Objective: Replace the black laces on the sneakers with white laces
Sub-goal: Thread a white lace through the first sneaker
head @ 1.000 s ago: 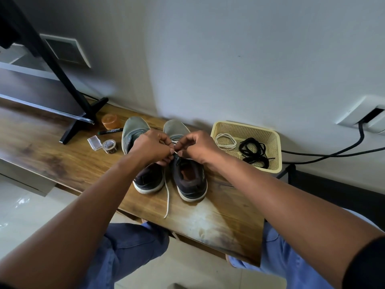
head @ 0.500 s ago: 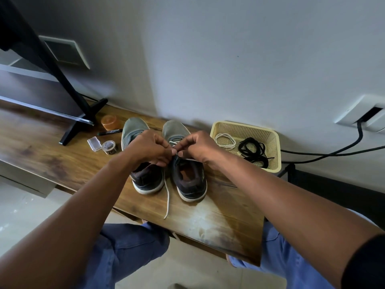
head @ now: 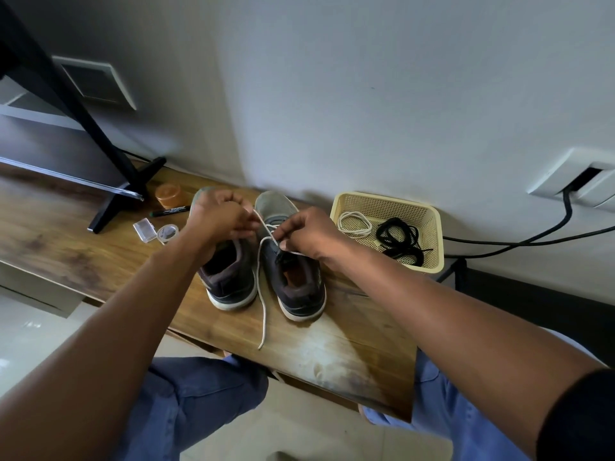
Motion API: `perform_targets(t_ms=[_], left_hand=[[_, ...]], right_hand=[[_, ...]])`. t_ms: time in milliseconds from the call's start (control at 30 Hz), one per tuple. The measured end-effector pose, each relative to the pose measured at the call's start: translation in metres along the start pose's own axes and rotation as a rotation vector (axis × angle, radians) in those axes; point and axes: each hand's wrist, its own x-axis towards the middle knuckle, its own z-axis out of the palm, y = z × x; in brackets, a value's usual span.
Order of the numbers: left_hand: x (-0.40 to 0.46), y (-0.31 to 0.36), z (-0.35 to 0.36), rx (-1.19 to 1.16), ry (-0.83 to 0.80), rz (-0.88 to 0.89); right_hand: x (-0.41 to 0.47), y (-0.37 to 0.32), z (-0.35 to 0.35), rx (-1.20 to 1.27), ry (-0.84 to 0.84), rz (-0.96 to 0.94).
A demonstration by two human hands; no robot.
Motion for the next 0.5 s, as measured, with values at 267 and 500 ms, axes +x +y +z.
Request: perform_targets(t_ms=[267, 500], left_hand=[[0.004, 0.013, -0.026, -0.420, 0.019, 0.120], [-0.006, -0.003, -0.001, 0.981, -0.198, 0.406]], right_hand=[[-0.006, 0.000, 0.002, -0.120, 0.019, -0.107], [-0.003, -0.002, -0.002, -0.316, 0.060, -0.204]])
